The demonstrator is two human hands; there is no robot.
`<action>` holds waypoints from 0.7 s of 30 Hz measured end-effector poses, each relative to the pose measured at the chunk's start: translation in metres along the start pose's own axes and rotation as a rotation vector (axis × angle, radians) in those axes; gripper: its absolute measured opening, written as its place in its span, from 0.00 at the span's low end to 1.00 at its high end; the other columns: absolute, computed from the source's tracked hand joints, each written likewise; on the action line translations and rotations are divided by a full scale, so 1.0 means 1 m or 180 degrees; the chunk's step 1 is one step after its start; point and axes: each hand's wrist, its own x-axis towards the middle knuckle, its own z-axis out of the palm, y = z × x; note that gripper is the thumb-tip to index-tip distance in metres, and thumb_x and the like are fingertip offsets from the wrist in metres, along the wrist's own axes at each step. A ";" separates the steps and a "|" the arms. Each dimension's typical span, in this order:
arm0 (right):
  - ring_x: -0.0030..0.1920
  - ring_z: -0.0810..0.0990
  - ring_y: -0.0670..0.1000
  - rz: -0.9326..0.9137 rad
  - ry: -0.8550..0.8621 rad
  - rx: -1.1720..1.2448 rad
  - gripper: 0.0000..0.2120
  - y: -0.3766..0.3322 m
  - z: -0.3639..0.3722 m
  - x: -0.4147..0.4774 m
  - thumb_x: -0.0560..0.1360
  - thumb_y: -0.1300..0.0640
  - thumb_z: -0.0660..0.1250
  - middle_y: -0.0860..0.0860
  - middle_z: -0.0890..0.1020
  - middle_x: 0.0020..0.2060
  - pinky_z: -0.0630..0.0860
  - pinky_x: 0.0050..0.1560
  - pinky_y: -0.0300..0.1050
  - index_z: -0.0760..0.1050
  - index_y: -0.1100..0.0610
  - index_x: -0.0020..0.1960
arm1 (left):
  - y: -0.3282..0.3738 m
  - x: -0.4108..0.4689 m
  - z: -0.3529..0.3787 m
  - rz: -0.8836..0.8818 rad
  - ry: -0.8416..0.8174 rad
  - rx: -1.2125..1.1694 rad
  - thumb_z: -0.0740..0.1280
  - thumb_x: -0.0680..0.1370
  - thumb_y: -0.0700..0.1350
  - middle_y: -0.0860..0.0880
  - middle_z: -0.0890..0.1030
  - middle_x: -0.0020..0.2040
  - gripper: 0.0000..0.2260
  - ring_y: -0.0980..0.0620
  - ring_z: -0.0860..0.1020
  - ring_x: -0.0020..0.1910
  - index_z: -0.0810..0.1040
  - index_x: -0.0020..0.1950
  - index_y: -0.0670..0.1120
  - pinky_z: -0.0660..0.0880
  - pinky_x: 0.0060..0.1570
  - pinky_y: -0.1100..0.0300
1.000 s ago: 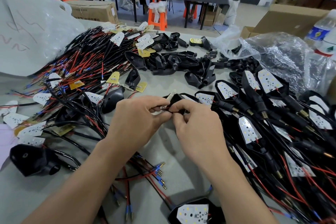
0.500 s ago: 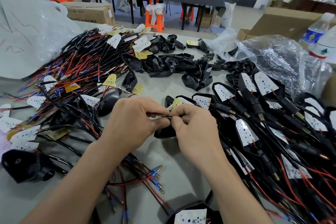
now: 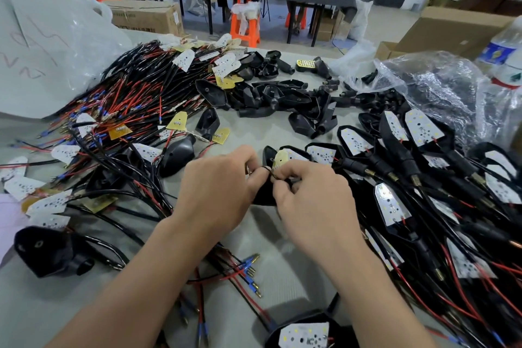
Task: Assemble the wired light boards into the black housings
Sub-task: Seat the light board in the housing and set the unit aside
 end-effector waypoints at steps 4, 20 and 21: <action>0.41 0.78 0.57 -0.0018 -0.0117 0.0205 0.05 -0.004 0.002 -0.003 0.77 0.49 0.65 0.48 0.79 0.32 0.78 0.46 0.53 0.79 0.47 0.47 | 0.009 0.000 0.004 -0.0215 0.0109 -0.0288 0.68 0.77 0.48 0.49 0.79 0.32 0.05 0.41 0.76 0.32 0.74 0.48 0.49 0.62 0.34 0.54; 0.46 0.76 0.44 0.0004 0.0475 0.0836 0.06 0.005 0.000 0.004 0.75 0.57 0.71 0.43 0.78 0.42 0.71 0.49 0.42 0.81 0.48 0.40 | 0.007 0.001 -0.005 -0.0557 0.0184 -0.0969 0.69 0.71 0.55 0.57 0.75 0.26 0.06 0.58 0.72 0.28 0.85 0.43 0.61 0.64 0.31 0.68; 0.45 0.77 0.44 0.0118 0.0447 0.0977 0.06 0.007 -0.001 0.006 0.76 0.57 0.71 0.43 0.80 0.41 0.71 0.47 0.39 0.81 0.49 0.41 | 0.004 0.003 -0.005 -0.0608 0.0005 -0.1502 0.72 0.70 0.54 0.57 0.73 0.25 0.03 0.58 0.71 0.27 0.85 0.42 0.61 0.63 0.30 0.70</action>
